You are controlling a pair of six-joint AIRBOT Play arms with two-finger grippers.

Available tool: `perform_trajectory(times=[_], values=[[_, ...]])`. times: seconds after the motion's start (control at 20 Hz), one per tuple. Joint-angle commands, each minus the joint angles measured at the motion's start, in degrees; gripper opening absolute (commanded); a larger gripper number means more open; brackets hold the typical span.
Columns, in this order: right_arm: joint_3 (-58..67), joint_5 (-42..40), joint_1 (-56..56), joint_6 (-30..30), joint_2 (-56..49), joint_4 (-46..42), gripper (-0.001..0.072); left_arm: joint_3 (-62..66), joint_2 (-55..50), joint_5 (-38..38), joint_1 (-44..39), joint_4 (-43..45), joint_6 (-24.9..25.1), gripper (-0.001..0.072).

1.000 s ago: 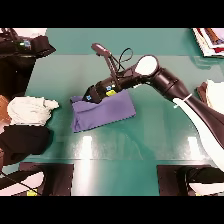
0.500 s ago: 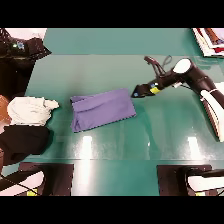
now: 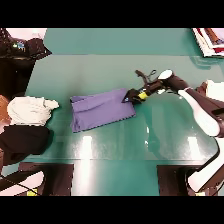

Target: Fold the shirts.

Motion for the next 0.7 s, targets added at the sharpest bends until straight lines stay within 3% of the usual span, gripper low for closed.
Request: perform_trajectory(times=[0.0,0.05,0.1,0.3,0.65], values=[[5.95,2.12,5.55,-0.13,-5.18,1.38,0.0262,0.07,0.04,-1.01,0.04,-0.22,0.11,0.0024],[6.84,1.7,6.29,-0.66,-5.35,1.16,0.0061,0.07,0.04,-1.62,0.04,-0.72,0.09,0.0023],[7.61,1.25,6.4,-1.44,-5.11,0.92,0.0018,0.07,0.04,-2.23,-0.37,-1.11,0.07,0.0024],[11.32,0.07,0.52,-1.14,-0.79,0.81,0.0017,0.07,0.04,-2.01,-7.56,-1.18,-0.13,0.0023],[11.87,-0.52,-30.71,2.78,14.16,-5.99,0.0017,0.07,0.04,8.07,-22.88,-1.16,-0.11,0.0023]])
